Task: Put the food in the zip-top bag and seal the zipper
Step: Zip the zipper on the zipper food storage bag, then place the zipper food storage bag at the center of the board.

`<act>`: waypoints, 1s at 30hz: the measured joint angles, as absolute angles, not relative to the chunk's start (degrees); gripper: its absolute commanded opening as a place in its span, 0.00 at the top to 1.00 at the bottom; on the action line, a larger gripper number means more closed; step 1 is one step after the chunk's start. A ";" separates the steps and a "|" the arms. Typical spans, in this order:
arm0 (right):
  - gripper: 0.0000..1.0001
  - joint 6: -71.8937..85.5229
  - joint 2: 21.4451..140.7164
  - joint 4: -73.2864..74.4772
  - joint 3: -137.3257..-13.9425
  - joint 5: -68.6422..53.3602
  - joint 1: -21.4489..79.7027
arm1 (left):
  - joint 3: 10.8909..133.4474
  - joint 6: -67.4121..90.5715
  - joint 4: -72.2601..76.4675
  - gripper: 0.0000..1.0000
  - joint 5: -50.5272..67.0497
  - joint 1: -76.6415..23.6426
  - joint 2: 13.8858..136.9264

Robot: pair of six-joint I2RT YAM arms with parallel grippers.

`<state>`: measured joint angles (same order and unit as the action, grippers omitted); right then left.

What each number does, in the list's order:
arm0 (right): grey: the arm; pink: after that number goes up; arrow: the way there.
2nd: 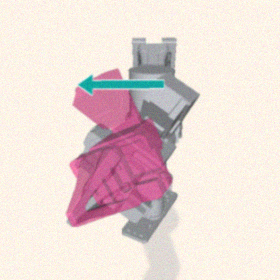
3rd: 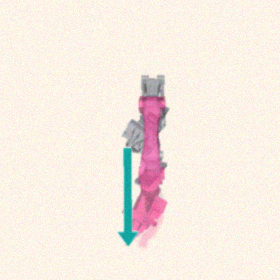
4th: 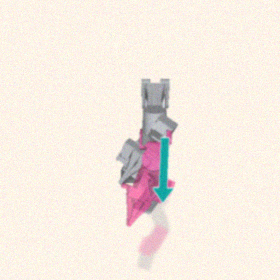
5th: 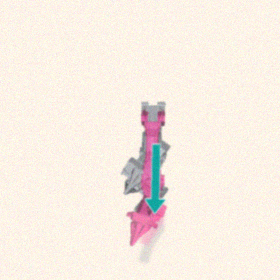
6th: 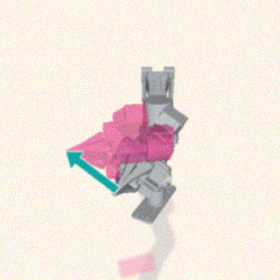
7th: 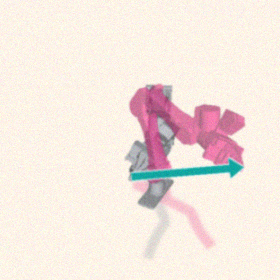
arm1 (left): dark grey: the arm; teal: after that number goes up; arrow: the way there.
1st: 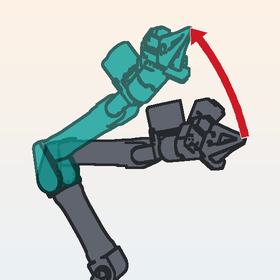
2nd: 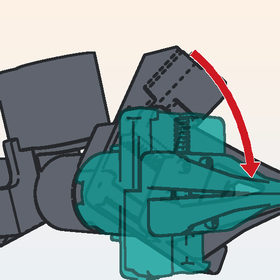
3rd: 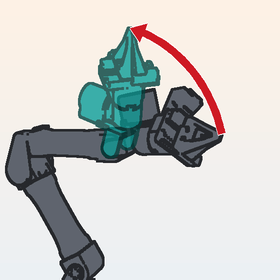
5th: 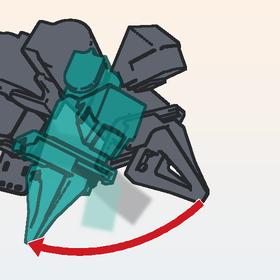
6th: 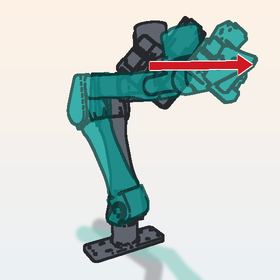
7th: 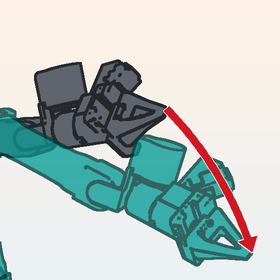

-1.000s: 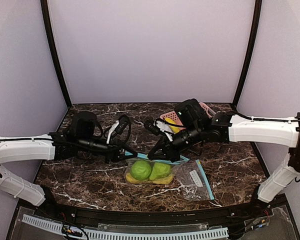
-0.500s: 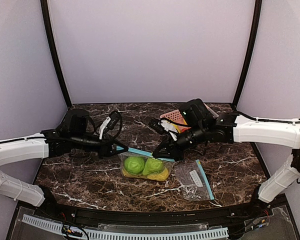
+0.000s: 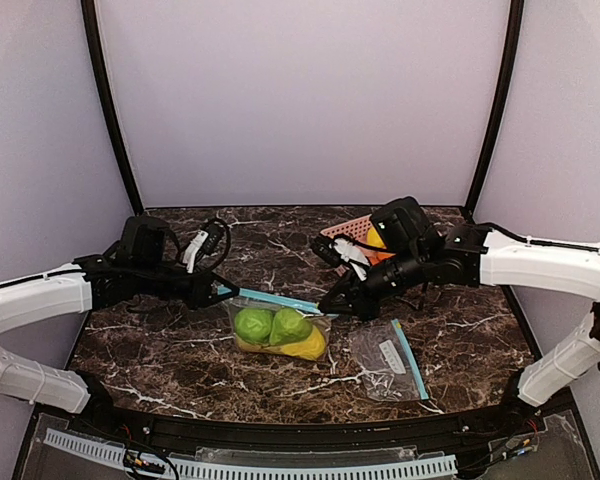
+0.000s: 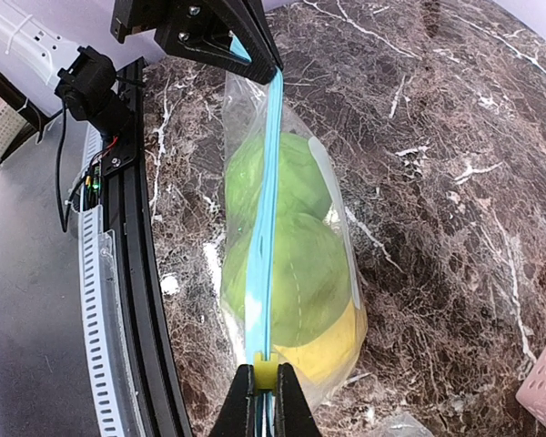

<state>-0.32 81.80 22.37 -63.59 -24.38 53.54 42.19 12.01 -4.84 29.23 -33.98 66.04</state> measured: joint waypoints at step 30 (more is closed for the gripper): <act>0.34 14.15 78.63 29.56 -61.49 -8.91 45.74 | 48.90 13.78 -16.97 0.98 30.89 -5.80 74.35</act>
<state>14.15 78.63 29.56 -61.49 -8.91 45.74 48.90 13.78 -16.97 30.89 -5.80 74.35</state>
